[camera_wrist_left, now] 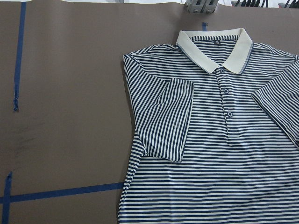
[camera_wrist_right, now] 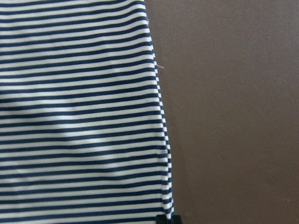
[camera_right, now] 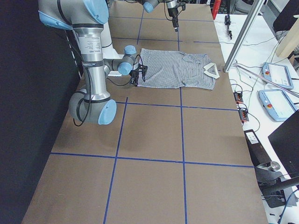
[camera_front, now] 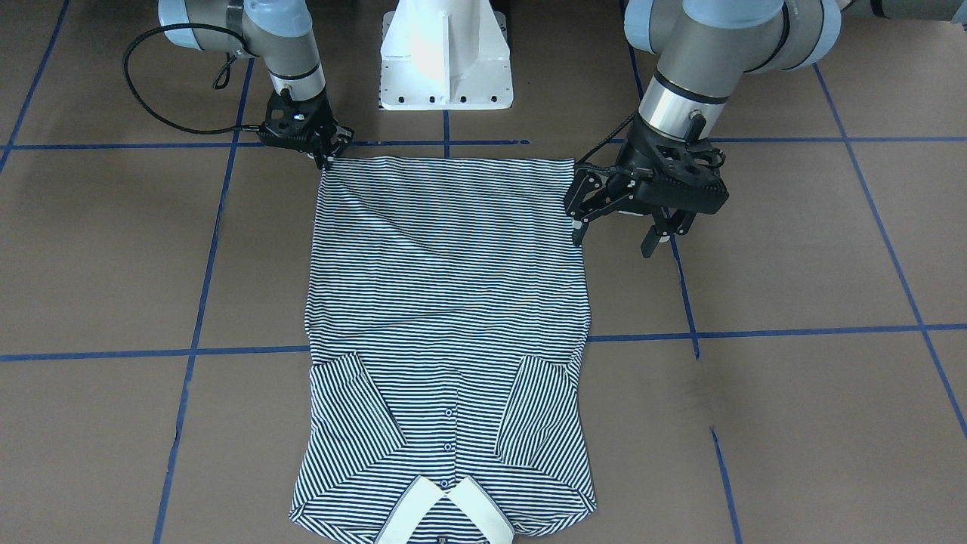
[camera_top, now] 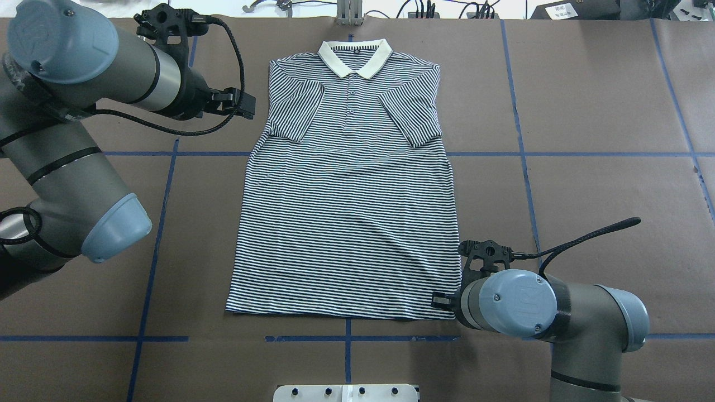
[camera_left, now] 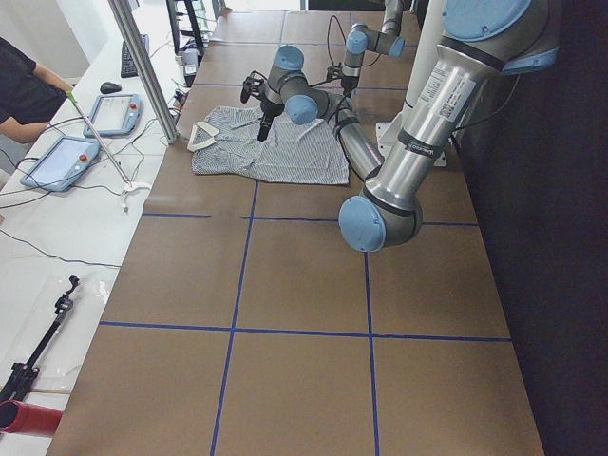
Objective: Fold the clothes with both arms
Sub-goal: 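Move the left gripper to its hem corner while the right gripper lowers to its, then grasp both hem corners nearest the robot with both grippers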
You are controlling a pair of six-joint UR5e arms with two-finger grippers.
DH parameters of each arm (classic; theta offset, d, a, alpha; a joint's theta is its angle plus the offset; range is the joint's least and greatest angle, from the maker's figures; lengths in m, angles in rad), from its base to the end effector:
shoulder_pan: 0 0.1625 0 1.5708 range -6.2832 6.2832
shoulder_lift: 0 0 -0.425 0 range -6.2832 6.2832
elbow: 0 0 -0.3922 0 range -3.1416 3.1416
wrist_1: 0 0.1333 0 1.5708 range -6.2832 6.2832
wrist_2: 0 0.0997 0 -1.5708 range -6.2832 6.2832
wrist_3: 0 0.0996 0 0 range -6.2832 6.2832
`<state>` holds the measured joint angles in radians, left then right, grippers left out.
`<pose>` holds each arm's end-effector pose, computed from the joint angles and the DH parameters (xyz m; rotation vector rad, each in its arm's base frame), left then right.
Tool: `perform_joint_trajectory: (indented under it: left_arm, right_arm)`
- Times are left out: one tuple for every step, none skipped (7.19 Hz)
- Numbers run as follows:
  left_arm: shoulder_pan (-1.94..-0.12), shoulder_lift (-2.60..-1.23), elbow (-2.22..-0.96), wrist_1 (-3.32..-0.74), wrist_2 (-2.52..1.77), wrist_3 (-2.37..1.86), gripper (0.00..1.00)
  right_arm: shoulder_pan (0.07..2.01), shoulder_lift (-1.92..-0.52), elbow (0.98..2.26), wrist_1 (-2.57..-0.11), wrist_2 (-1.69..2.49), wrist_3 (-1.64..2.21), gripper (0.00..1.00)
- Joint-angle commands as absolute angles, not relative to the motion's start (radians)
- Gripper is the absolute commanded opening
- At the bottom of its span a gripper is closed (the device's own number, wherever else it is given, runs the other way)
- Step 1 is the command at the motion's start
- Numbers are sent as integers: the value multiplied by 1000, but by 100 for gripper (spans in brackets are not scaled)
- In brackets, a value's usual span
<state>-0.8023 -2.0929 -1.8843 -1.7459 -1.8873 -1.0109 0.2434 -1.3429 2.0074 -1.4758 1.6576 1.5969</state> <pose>0.3492 -0.5083 0.2058 0.4059 0.9594 -0.0602 -0.4993 -0.2524 0.3380 0.0002 -0.7651 0.2233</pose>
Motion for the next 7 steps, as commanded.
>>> perform_joint_trajectory:
  left_arm:
    - [-802, -2089, -1879, -1746, -1890, -1023, 100]
    - [-789, -2082, -1873, -1747, -1887, -1140, 100]
    - [-731, -2015, -1909, -1758, -1872, -1299, 100]
    - [-603, -1950, -1966, -1750, -1765, -1433, 100]
    - [-503, -1903, -1971, -1747, -1679, -1569, 100]
    - [-429, -1870, -1971, -1743, -1617, -1656, 100]
    - [-376, -1846, -1976, -1700, -1571, -1701, 99]
  right_arm:
    - [250, -1331, 2042, -1494, 1687, 1598, 0]
    - [265, -1336, 2057, -1494, 1701, 1598, 0]
    - [273, -1339, 2081, -1494, 1706, 1598, 0]
    - [287, -1342, 2086, -1494, 1706, 1597, 0]
    - [299, -1342, 2086, -1493, 1712, 1588, 0]
    - [311, -1341, 2086, -1491, 1729, 1588, 0]
    - [317, -1335, 2086, -1490, 1730, 1588, 0]
